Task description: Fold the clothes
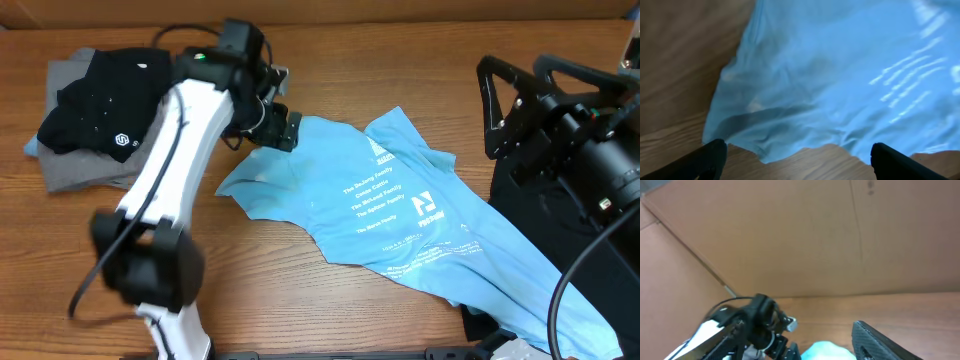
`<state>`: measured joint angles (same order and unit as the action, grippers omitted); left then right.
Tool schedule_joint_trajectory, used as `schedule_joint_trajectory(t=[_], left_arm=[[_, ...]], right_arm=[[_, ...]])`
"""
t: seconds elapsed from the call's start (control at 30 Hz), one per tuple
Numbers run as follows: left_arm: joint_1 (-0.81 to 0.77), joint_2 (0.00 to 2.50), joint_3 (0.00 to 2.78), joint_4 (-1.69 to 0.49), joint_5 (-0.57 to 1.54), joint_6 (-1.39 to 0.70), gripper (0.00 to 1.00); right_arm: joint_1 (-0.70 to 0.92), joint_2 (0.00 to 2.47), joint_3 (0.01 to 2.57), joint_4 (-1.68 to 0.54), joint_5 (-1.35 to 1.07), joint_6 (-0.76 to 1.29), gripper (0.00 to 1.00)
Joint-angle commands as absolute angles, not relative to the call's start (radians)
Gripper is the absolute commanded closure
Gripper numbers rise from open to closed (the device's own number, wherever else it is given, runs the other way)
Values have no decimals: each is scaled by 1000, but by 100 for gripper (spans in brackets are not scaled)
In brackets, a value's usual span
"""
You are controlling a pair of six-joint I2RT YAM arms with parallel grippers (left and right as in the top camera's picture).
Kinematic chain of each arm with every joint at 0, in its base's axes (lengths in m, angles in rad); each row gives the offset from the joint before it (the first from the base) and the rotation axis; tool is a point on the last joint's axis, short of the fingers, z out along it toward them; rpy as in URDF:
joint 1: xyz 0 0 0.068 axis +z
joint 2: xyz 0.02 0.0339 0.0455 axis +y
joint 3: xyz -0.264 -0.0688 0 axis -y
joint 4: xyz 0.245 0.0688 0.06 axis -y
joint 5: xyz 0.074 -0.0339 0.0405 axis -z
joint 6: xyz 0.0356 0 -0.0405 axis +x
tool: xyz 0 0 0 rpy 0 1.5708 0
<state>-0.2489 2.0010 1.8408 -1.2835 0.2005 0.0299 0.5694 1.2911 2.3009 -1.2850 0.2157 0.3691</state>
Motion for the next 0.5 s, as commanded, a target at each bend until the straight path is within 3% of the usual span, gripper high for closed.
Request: schedule_joint_trajectory(t=[0.0,0.17,0.37,0.47], left_arm=[[-243,2105,1848,-1301,165,21,1],[-212,2239,1848,-1300,123,-1,0],[-189,2310,1847,-1279,122,-8,8],[-189,2319,1847,-1274,89,-9,21]], right_arm=[[565,1280,2308,-1311,246,407,27],[565,1285,2308,-1392,255,422,27],[565,1304,2308,-1473,273,447,26],[565,1310,2308,-1484,274,447,26]])
